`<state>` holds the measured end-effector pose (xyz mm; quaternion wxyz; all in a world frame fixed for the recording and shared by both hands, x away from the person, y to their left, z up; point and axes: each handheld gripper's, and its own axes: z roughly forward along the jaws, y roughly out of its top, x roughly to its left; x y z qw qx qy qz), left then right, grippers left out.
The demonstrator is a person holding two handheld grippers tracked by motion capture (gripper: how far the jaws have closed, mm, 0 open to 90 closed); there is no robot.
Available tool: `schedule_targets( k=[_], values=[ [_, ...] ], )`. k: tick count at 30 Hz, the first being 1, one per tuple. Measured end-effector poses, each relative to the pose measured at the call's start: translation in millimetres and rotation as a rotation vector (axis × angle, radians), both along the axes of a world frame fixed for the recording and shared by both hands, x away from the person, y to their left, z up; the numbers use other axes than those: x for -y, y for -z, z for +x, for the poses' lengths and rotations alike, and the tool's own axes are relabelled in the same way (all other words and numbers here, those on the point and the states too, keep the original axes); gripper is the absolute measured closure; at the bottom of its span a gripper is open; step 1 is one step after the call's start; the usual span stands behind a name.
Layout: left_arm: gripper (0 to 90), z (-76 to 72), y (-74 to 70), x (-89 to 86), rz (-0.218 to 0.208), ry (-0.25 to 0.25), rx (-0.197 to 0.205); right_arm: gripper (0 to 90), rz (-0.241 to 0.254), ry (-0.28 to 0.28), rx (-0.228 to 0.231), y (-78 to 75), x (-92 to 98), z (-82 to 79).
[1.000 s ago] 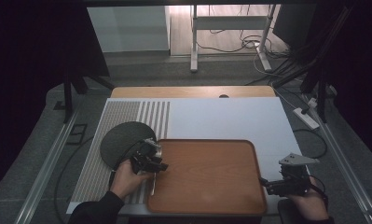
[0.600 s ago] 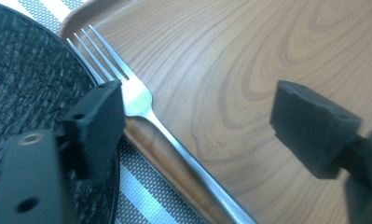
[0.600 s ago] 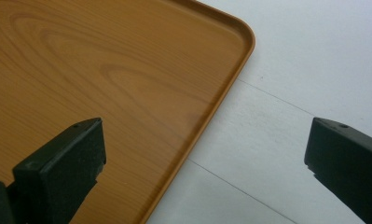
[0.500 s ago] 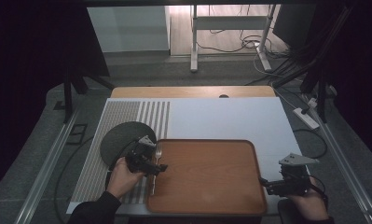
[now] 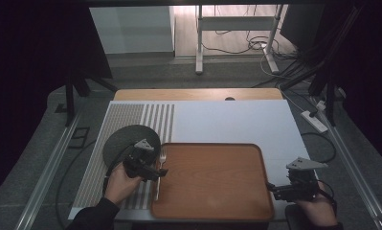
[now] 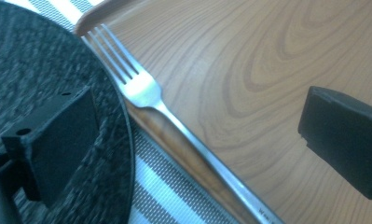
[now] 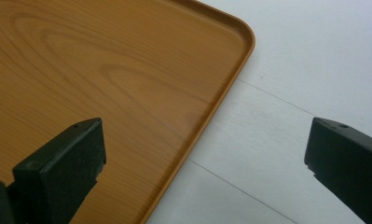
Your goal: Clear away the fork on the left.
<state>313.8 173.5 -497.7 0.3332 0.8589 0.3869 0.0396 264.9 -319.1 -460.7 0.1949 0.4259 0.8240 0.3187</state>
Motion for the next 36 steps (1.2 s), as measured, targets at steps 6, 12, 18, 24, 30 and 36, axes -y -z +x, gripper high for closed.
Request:
schedule_targets(
  k=[6,12,18,24,30,36],
  values=[
    [0.0,-5.5,-2.3,-9.8,0.006,-0.019,0.03,0.0,0.0,0.0,0.0,-0.1,-0.1,-0.1],
    [0.0,-12.0,-1.1,-19.0,0.012,-0.037,0.021,0.0,0.003,0.0,0.002,-0.1,-0.3,0.0],
    [0.0,-19.7,-2.0,-28.9,-0.006,-0.061,0.025,0.0,0.001,0.001,0.002,-0.2,-0.5,0.0],
    [0.0,-28.1,-3.7,-40.8,-0.026,-0.088,0.037,0.0,0.003,0.001,0.002,-0.1,-0.3,0.1],
    [0.0,-36.8,-3.3,-54.2,-0.039,-0.122,0.037,0.0,0.002,0.001,0.001,-0.3,-0.1,0.0],
    [0.0,-46.0,-2.0,-67.6,-0.049,-0.155,0.031,0.0,0.003,0.002,0.001,-0.3,0.0,0.0]
  ],
)
